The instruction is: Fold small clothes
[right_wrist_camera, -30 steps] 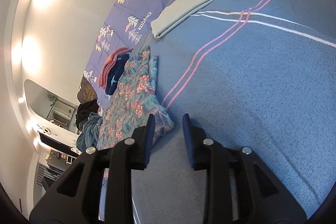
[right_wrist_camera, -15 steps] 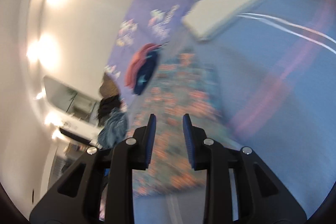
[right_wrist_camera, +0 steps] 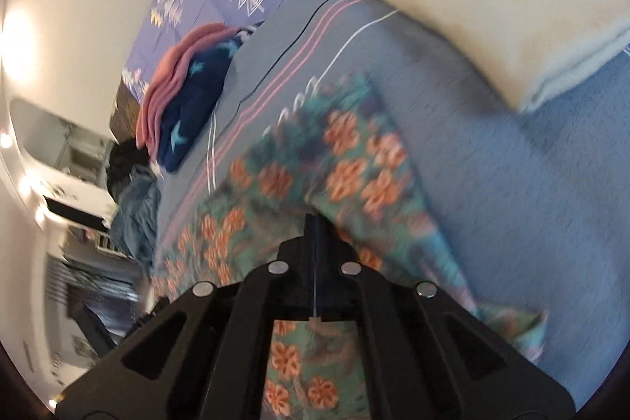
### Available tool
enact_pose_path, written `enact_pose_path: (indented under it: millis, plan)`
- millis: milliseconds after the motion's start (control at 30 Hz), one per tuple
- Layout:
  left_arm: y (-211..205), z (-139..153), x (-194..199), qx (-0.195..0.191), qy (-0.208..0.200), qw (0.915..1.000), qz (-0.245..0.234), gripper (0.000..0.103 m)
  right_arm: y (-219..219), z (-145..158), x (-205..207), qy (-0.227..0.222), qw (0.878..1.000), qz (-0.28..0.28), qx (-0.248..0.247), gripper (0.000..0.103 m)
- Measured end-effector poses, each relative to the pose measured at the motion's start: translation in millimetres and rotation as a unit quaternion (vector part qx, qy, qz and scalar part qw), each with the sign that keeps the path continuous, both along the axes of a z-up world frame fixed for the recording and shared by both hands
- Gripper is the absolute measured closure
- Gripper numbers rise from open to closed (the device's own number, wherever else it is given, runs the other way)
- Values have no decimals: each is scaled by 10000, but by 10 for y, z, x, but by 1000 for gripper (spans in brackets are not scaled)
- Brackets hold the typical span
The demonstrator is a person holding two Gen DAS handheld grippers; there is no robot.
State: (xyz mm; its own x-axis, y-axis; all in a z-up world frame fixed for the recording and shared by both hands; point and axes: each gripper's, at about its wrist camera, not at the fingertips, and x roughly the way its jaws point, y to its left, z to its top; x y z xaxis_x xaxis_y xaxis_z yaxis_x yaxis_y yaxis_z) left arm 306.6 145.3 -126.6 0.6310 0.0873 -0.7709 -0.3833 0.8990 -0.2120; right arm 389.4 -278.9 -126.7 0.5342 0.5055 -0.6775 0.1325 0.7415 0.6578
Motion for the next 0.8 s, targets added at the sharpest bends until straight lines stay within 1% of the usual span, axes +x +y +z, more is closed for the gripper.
enact_pose_path:
  millis: [33, 67, 100, 167, 200, 233, 267, 300, 333, 400, 467, 533, 567, 600, 633, 667, 700, 733, 800]
  plan:
    - [71, -16, 9, 25, 45, 9999, 152, 84, -20, 23, 18, -53, 9997, -103, -199, 103]
    - [120, -22, 12, -59, 42, 9998, 200, 84, -40, 19, 42, -42, 9996, -140, -224, 103]
    - [173, -17, 11, -114, 27, 9996, 241, 84, -63, 10, 62, -13, 9997, -160, -170, 103]
    - [226, 11, 22, 32, 64, 9995, 320, 84, -121, 23, 82, 7, 9997, -231, -104, 103]
    - [257, 29, 16, 15, 42, 9993, 378, 84, -132, 57, 58, -3, 9995, -307, -124, 103]
    - [277, 87, -12, -56, -74, 9989, 457, 84, -115, 106, 32, -43, 9994, -324, -143, 103]
    - [291, 136, -40, -105, -171, 9985, 502, 83, -67, 195, -13, -165, 9994, -273, -168, 102]
    - [264, 219, -69, -184, -301, 9982, 495, 83, 15, 283, -31, -376, 9990, -108, -196, 102]
    - [223, 281, -81, -240, -382, 9982, 398, 83, 98, 347, -50, -483, 9985, 33, -240, 102]
    - [86, 346, -1, -166, -407, 9989, 182, 82, 315, 393, 12, -500, 9976, 353, -332, 102]
    - [-23, 321, 96, -1, -334, 9994, 55, 81, 422, 295, 143, -298, 9981, 456, -292, 102]
    - [-3, 169, 217, 58, -127, 9999, 93, 81, 425, 135, 287, -41, 9986, 412, -324, 102]
    - [41, 57, 247, 68, 28, 9999, 116, 81, 363, 54, 347, -93, 9987, 354, -342, 103]
    - [162, -67, 264, -225, 25, 9997, 81, 81, 325, 27, 361, -188, 9988, 349, -297, 103]
    - [236, -59, 203, -480, -153, 9986, 135, 81, 246, -7, 380, -288, 9989, 316, -214, 103]
    - [303, -35, 174, -563, -187, 9980, 198, 81, 175, -18, 386, -313, 9991, 246, -123, 103]
    - [328, -14, 169, -401, -157, 9989, 209, 81, 134, -6, 387, -345, 9991, 196, -137, 103]
    - [356, -12, 170, -290, -146, 9994, 115, 82, 94, 21, 380, -437, 9985, 131, -296, 103]
    - [455, -30, 107, -649, -291, 9974, 78, 82, 38, 58, 320, -589, 9971, -13, -478, 103]
